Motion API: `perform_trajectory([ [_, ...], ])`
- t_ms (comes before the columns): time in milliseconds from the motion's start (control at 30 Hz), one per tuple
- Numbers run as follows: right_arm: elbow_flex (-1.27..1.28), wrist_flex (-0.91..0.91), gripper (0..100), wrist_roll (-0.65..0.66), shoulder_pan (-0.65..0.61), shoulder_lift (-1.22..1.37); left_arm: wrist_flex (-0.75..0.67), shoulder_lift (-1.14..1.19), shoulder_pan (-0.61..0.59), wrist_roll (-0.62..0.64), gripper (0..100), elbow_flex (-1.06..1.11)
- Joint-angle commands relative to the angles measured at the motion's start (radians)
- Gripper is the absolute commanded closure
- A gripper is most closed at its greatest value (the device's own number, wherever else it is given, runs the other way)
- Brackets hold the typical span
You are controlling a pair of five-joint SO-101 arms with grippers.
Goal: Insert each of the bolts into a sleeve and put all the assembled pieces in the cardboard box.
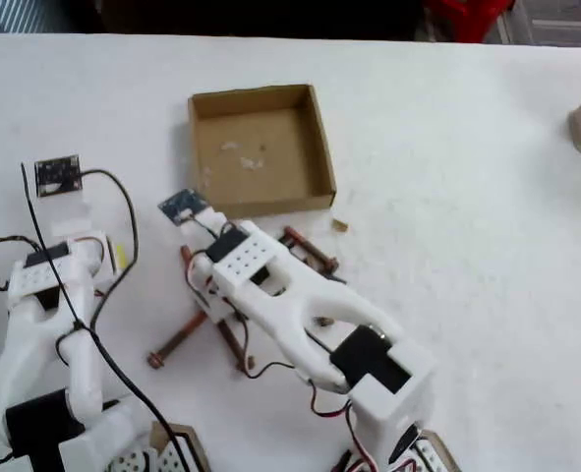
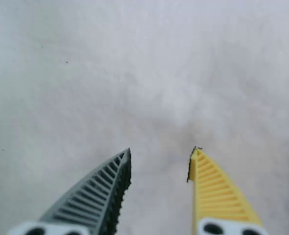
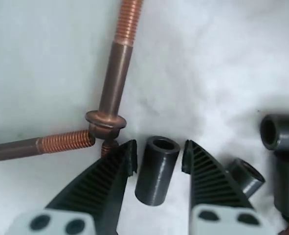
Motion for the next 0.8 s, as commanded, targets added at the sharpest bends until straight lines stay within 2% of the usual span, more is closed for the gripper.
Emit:
perform_trajectory([
  [0,-0.002,-0.008,90.0,0.021,0.004,-0.002,-0.015,-0.041,0.007,-0.006,78,-0.005],
  [100,-0.002,0.016,90.6,0.034,0.004,-0.001,-0.015,-0.041,0.007,-0.006,78,-0.005],
  [300,-0.002,0.039,84.2,0.058,0.030,-0.001,-0.015,-0.041,0.007,-0.006,78,-0.005],
  [633,0.000,0.054,84.4,0.064,0.038,0.001,-0.015,-0.041,0.007,-0.006,78,-0.005],
  [767,-0.003,0.025,92.0,0.064,0.045,0.018,-0.015,-0.041,0.007,-0.006,78,-0.005],
])
